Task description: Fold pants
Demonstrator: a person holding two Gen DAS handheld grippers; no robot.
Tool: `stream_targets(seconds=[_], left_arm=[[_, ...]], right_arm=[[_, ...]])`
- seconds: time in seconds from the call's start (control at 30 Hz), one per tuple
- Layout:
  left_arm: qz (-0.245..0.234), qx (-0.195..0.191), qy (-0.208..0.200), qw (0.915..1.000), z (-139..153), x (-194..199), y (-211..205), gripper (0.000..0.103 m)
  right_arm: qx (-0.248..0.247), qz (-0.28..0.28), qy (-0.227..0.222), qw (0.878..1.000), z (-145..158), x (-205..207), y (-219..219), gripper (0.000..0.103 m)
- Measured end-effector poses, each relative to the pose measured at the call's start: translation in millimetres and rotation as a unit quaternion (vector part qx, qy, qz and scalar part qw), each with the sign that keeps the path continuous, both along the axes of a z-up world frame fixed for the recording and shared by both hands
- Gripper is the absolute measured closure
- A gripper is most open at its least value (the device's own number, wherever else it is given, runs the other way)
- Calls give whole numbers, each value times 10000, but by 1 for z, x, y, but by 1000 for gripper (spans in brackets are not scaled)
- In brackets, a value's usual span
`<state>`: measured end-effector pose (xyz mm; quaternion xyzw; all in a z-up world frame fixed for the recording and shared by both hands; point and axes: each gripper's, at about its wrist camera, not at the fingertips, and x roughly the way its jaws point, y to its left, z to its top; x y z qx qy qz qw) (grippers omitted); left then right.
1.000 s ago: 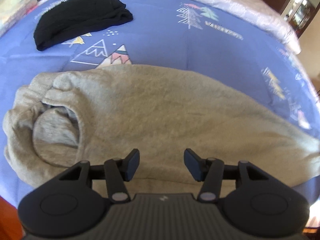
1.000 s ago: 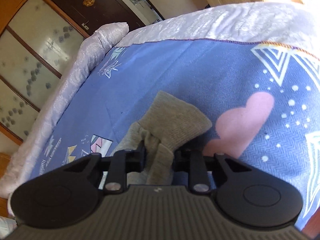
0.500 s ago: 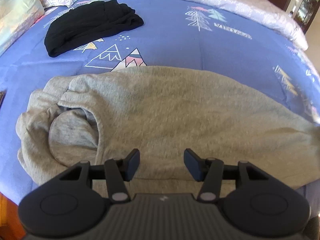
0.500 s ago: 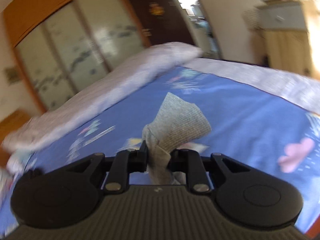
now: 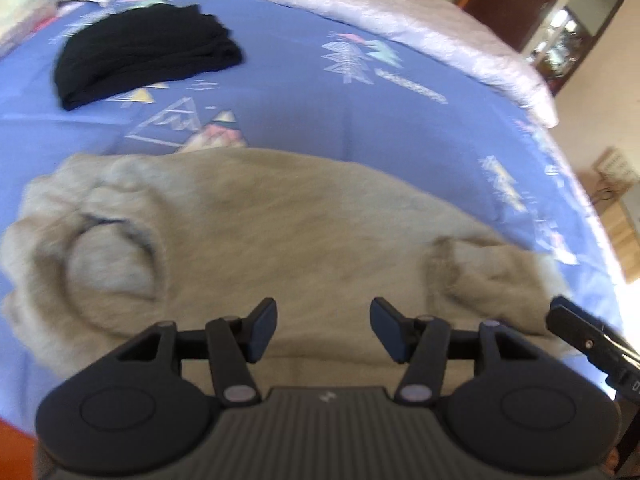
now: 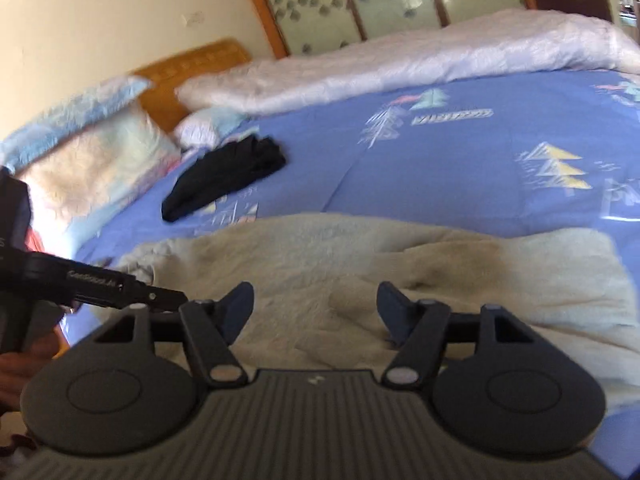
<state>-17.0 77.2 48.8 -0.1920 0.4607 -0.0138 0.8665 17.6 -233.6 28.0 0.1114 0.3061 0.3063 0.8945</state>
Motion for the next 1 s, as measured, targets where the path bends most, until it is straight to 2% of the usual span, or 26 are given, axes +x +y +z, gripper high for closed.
stream_targets(seconds=[0.03,0.1,0.17,0.27,0.37,0.4,0.47,0.5,0.57,0.63,0.77,0.83,0.9,1.0], left_arm=[[-85,-87,-21,9999,2,7,-5,50],[-282,-165,-102,9994,8,22,-20,50],[-462,-138,-211,9986,12,35,-38,50],[-798,-264,-291,9960,13,58,-70,50],[-1204,-519,-5,9914,-2,79,-103,53],[-1246,-438,152,9911,-11,86,-114,53],[-1281,237,581,9898,-41,97,-135,46],[-1372,444,450,9885,-51,96,-142,38],[-1634,1092,246,9802,-50,88,-162,36],[-1690,1340,238,9762,-46,82,-170,36],[-1456,682,184,9868,-28,64,-134,37],[-1196,534,62,9914,-21,47,-101,39],[-848,317,-23,9959,-13,30,-61,39],[-41,107,-129,9999,-2,5,11,40]], right_arm=[[69,-252,23,9997,-1,-7,-11,36],[199,-923,77,9955,0,-5,-44,51],[288,-1574,192,9869,-2,-2,-76,72],[652,-2201,398,9725,-12,1,-107,76],[666,-2306,631,9687,-28,10,-108,77],[621,-2226,763,9699,-35,14,-105,77],[259,-2083,1205,9703,-60,24,-94,79],[180,-2076,1229,9703,-73,25,-91,82],[140,-2055,980,9736,-72,20,-88,82],[87,-1969,1013,9751,-65,23,-86,81],[624,-2011,1057,9718,-58,12,-109,77],[733,-2012,1015,9715,-54,7,-115,77],[785,-2049,976,9707,-48,4,-116,77],[1107,-1966,1050,9685,-48,5,-121,77]])
